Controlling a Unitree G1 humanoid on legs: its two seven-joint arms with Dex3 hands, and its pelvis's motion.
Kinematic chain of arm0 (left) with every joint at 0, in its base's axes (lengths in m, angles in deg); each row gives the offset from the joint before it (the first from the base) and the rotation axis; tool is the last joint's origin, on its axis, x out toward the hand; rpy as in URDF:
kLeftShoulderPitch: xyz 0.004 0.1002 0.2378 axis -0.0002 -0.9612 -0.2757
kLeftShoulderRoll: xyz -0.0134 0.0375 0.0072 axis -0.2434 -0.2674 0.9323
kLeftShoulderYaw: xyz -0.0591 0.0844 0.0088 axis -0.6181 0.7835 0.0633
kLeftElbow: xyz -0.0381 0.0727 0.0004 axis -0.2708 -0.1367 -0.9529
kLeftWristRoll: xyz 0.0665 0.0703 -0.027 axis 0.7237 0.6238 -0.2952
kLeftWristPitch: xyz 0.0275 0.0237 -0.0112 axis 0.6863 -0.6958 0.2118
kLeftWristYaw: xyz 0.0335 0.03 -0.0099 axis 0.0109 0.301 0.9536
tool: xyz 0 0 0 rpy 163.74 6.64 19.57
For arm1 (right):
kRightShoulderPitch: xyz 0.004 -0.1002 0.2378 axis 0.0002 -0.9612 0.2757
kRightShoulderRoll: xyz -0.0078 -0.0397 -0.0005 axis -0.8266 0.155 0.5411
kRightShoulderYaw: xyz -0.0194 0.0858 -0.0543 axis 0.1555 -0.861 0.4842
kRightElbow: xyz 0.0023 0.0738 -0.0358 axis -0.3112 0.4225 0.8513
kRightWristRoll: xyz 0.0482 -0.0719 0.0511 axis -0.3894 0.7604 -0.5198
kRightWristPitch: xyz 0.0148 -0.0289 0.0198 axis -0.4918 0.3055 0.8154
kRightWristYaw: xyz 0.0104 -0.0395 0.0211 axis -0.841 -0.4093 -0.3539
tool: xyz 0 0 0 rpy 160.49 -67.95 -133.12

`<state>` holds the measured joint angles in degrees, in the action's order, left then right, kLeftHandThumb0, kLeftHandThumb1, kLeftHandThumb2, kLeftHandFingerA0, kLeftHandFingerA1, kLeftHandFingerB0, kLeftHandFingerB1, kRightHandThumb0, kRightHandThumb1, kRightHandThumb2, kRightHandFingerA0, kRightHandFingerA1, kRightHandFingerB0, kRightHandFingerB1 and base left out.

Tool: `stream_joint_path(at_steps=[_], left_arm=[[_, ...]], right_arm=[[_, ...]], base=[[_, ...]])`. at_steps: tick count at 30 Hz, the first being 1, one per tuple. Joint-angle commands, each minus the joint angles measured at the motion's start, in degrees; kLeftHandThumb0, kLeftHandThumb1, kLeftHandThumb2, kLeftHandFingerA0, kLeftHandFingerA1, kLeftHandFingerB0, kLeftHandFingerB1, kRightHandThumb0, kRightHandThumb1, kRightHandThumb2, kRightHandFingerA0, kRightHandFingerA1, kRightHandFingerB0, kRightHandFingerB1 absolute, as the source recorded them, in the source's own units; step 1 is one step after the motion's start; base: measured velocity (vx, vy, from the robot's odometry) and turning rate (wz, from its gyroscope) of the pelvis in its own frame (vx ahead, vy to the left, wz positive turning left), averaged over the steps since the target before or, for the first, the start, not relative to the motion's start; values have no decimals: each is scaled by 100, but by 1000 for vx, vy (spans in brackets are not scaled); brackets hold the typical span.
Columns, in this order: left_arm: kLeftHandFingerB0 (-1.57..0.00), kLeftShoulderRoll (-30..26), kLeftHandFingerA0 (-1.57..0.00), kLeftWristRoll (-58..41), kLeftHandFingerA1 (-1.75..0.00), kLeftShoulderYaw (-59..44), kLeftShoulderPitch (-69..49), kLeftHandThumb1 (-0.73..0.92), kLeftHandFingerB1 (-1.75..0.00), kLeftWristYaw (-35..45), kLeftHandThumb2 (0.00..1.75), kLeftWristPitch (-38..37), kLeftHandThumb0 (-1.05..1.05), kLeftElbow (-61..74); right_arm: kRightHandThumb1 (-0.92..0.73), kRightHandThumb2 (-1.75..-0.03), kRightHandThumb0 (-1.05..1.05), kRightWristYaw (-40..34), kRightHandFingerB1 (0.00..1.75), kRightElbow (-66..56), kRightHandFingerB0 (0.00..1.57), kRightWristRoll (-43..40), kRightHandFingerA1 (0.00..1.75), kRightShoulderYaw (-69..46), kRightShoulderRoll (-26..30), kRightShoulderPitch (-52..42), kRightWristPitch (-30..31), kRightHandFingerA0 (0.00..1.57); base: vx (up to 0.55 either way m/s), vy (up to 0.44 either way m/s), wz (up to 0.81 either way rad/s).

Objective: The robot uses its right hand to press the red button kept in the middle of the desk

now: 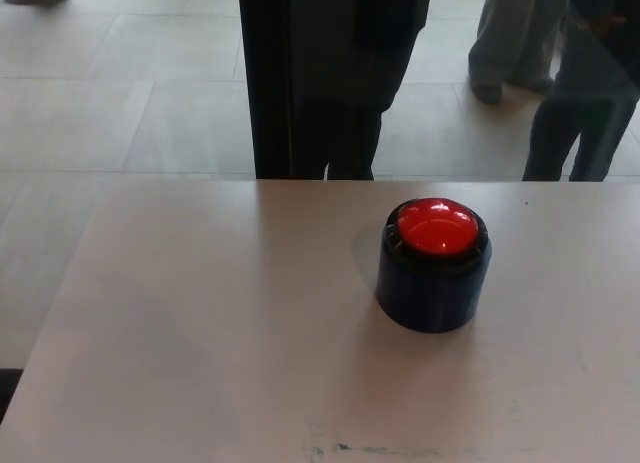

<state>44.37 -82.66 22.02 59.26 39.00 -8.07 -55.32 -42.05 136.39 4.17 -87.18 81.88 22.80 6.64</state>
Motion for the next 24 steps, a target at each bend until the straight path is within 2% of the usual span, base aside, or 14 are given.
stream_joint_path(at_steps=[1,5,6,8,9,11,12,13,14,15,16,20,22,24], left_arm=[[-15,-380,0,-1056,-38,-771,7,63,-24,1155,98,254,-89,-291],[-6,-391,-1,-986,-40,-814,89,58,-29,1162,98,177,-78,-372],[-12,-375,-10,-999,-31,-838,90,69,-22,1164,68,216,-84,-313],[-12,-365,-10,-1000,-31,-855,125,69,-22,1142,70,219,-84,-298],[-11,-351,-9,-1000,-33,-853,100,69,-21,1164,70,225,-84,-240],[-11,-320,-10,-1002,-34,-850,57,68,-21,1187,70,230,-86,-123],[-9,-303,-3,-1039,-43,-878,38,62,-30,1149,98,341,-87,-31],[-12,-321,0,-1018,-40,-870,66,66,-27,1154,98,300,-93,-114],[-11,-301,-10,-1082,-34,-909,72,69,-23,1170,66,332,-82,-102],[-5,-306,-4,-1123,-44,-953,120,59,-33,1127,96,366,-82,-177],[-1,-302,-3,-1082,-44,-918,106,61,-33,1120,97,316,-84,-153],[-3,-340,-5,-1072,-45,-886,119,60,-34,1153,98,298,-80,-209],[-7,-338,-3,-1074,-42,-847,55,65,-31,1193,98,290,-92,-116],[-5,-350,-5,-1124,-42,-877,111,65,-34,1190,97,332,-91,-186]], right_arm=[[-79,-58,-86,452,90,245,8,-1445,117,-1269,408,184,-299,27],[-84,-57,-89,52,96,309,0,-1533,125,-1660,630,537,-323,15],[-33,-101,-42,-2,61,230,7,-1595,74,-1787,692,651,-363,26],[-33,-100,-43,-61,61,162,7,-1674,75,-1966,762,843,-419,27],[-80,-56,-89,-172,98,115,0,-1724,139,-2065,848,985,-344,15],[-82,-53,-88,-449,94,-97,1,-1826,134,-2258,1032,1346,-245,9],[-84,-58,-85,-556,90,-213,2,-1778,129,-2282,1110,1495,-318,10],[-78,-61,-81,-642,94,-264,10,-1875,134,-2409,1222,1719,-276,23],[-77,-65,-81,-702,96,-305,12,-1814,144,-2401,1331,1889,-301,39],[-63,-104,-86,-738,81,-359,26,-1827,117,-2437,1445,2136,-329,64],[-71,-63,-77,-602,103,-469,22,-1880,144,-2457,1499,2303,-418,57],[-71,-62,-77,-870,86,-1242,28,-1612,113,-2096,1706,3097,-352,69],[-72,-62,-71,-726,70,-1963,32,-1609,95,-1743,1760,3642,-135,66],[-69,-61,-73,-706,61,-2646,39,-1562,82,-1407,1721,3952,32,81]], base=[[0,0,0],[0,0,0],[0,0,0],[0,0,0],[0,0,0],[0,0,0],[0,0,0],[0,0,0],[0,0,0],[0,0,0],[0,0,0],[0,0,0],[0,0,0],[0,0,0]])
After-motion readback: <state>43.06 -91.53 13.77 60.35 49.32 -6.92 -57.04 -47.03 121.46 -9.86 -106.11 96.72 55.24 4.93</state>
